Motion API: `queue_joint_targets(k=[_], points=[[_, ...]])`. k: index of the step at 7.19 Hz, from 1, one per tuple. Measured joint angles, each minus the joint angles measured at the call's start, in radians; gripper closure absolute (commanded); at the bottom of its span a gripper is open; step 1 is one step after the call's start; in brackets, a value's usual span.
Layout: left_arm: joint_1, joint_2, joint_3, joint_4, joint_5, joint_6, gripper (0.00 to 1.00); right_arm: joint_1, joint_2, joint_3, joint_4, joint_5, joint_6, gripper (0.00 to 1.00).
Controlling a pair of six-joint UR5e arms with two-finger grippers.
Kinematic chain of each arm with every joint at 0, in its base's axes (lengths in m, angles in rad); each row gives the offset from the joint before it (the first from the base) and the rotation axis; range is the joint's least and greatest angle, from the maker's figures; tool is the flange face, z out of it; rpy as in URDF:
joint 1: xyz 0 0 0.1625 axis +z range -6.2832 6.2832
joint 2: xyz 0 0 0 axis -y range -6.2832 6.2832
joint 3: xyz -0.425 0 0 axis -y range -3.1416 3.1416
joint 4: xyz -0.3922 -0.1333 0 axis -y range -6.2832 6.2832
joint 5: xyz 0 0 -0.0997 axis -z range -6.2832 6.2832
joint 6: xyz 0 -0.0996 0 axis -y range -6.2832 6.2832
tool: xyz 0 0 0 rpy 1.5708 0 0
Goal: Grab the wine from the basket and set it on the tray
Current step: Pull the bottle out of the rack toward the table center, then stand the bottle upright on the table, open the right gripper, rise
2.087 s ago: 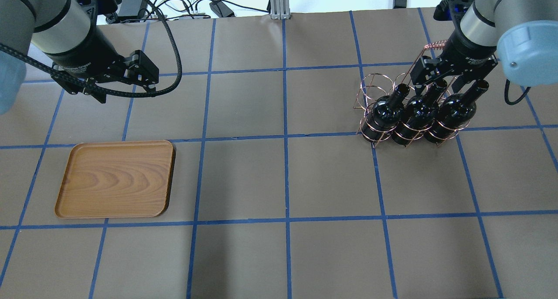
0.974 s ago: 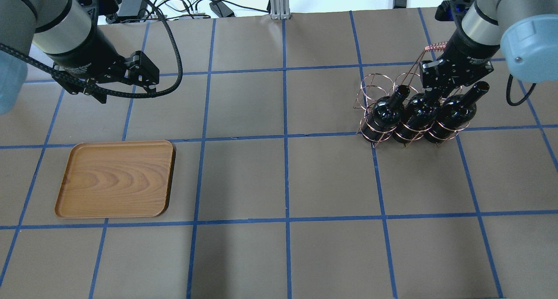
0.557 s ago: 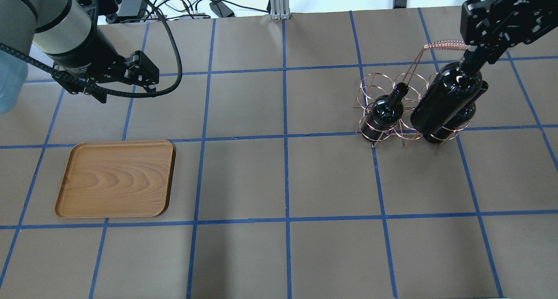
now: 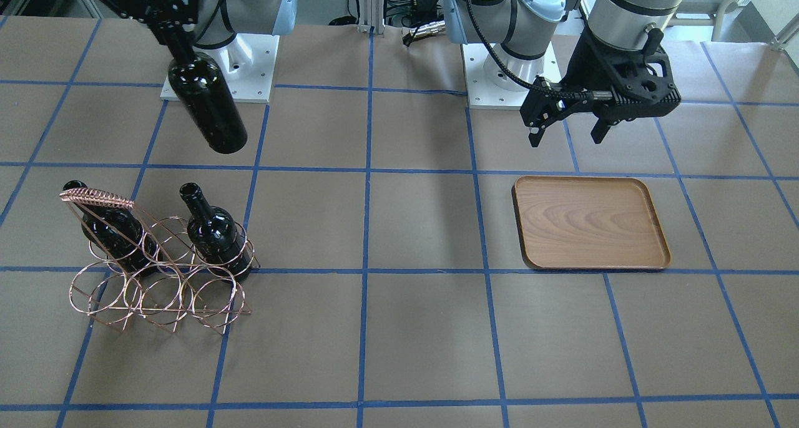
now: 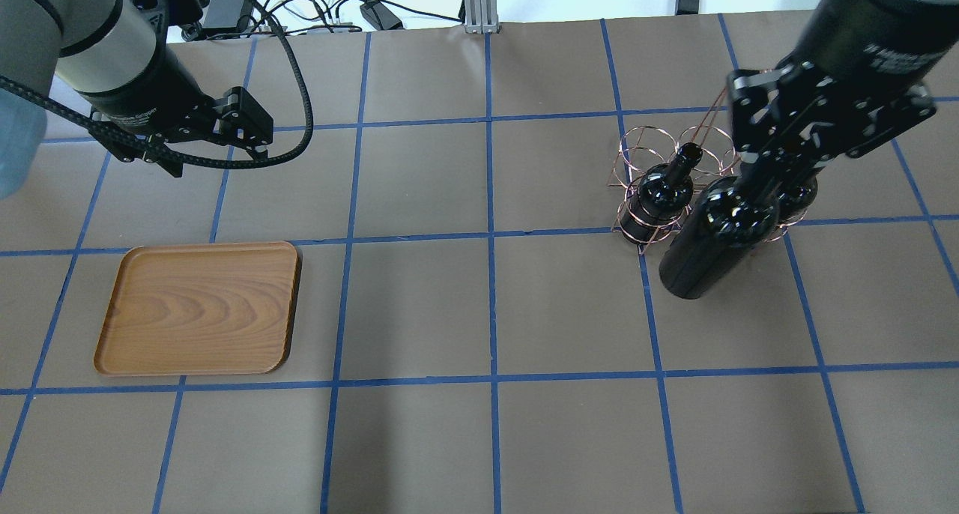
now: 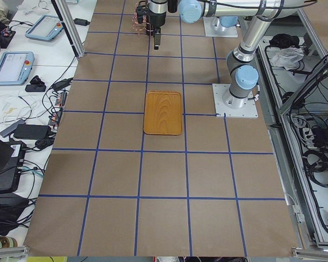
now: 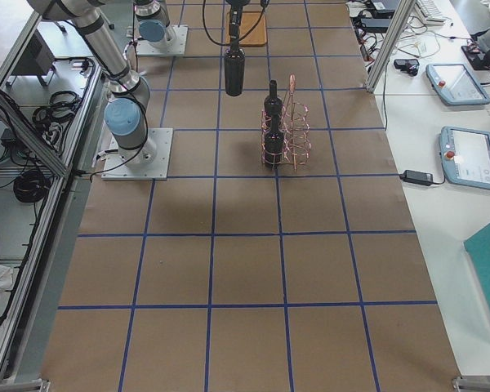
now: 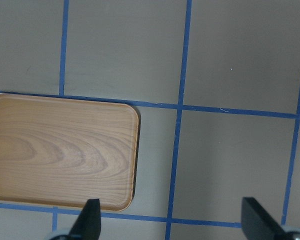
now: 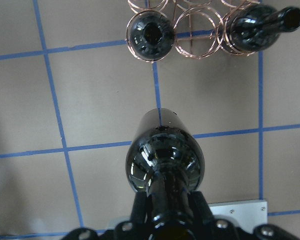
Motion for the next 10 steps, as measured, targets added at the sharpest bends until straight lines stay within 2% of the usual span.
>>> queue_joint_targets(k=[2,5,7,10], points=[[0.006,0.0,0.001,0.004,-0.001,0.001,0.0,0.19,0.037,0.061,-0.153,0.021,0.262,0.95],[0.055,0.003,0.01,0.013,-0.006,0.016,0.0,0.406,0.227,0.081,-0.422,0.015,0.565,0.94],[0.124,0.005,0.013,0.014,-0.015,0.057,0.0,0.506,0.31,0.083,-0.52,0.01,0.687,0.93],[0.184,0.004,0.011,0.012,-0.016,0.066,0.0,0.575,0.358,0.085,-0.558,0.007,0.797,0.87]])
